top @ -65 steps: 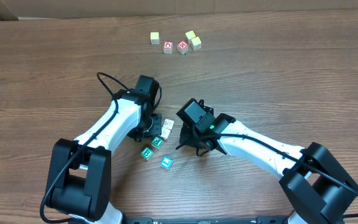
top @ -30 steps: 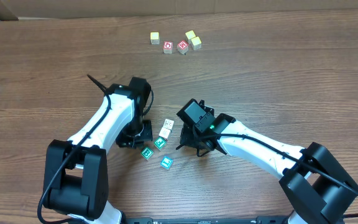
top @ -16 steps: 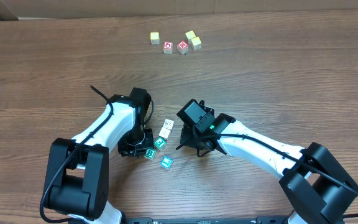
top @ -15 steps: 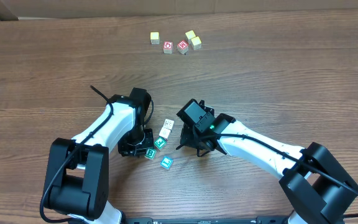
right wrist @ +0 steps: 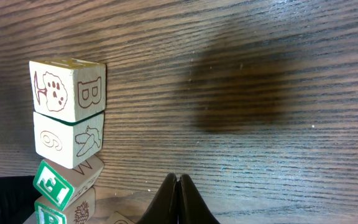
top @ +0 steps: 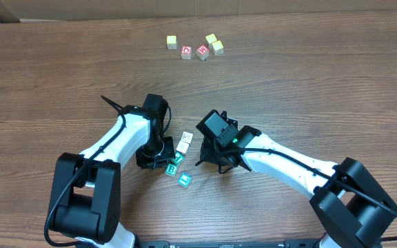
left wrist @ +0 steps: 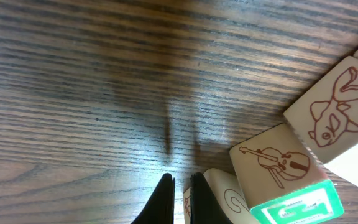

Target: Flip 5 blocks

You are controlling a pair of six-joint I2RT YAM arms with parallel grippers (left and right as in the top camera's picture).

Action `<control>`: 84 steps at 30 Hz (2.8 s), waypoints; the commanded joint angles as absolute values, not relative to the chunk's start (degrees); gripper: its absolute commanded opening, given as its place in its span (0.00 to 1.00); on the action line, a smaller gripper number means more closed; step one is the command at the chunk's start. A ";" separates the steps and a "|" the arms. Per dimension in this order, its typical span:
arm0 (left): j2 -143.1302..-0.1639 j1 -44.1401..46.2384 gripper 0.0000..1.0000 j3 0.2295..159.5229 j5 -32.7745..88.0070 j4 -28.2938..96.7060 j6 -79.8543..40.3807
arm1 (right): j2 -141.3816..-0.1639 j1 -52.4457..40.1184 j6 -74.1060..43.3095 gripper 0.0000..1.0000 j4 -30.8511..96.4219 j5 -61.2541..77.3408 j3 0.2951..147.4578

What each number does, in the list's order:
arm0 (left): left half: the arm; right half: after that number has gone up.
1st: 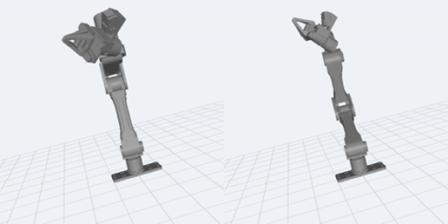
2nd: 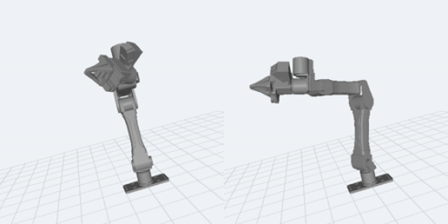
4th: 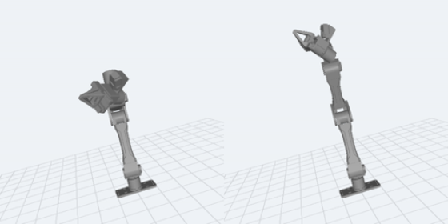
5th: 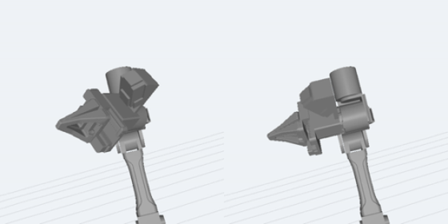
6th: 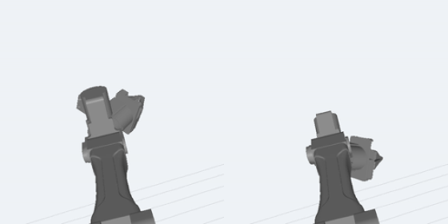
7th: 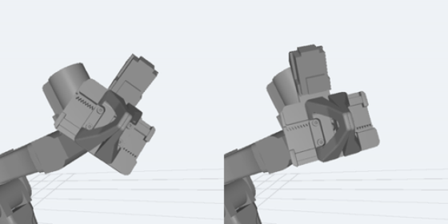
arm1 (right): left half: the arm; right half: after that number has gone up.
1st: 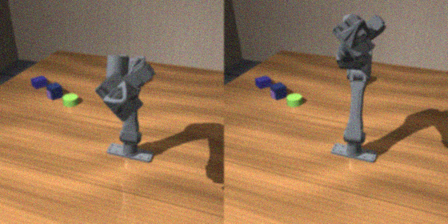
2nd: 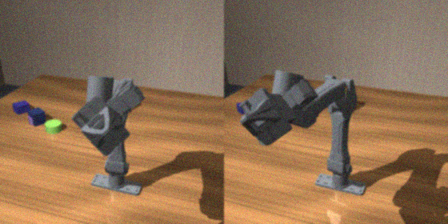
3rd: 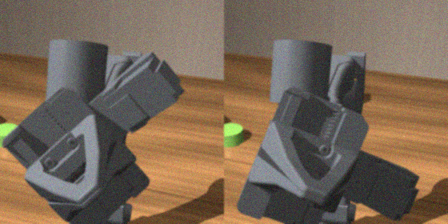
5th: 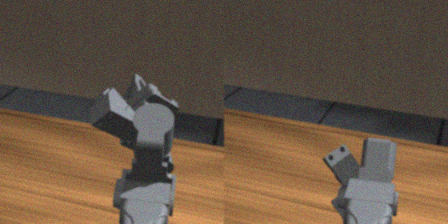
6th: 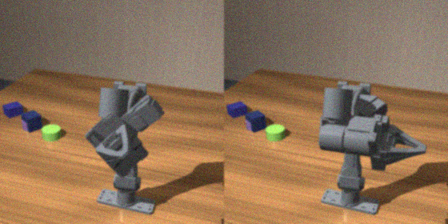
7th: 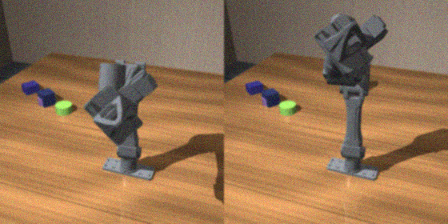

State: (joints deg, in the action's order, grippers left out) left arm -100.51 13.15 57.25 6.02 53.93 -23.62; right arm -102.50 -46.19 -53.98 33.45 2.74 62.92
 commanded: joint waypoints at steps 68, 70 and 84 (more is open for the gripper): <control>-89.56 13.08 0.04 57.60 10.26 59.96 -22.81 | -102.26 -50.96 -55.51 0.04 40.91 9.02 64.07; -89.17 13.08 0.04 57.60 5.48 59.94 -24.23 | -102.26 -52.97 -54.24 0.04 39.40 6.59 64.07; -89.25 8.08 0.04 57.60 3.01 50.98 -29.15 | -102.50 -58.30 -56.07 0.04 35.77 2.09 63.61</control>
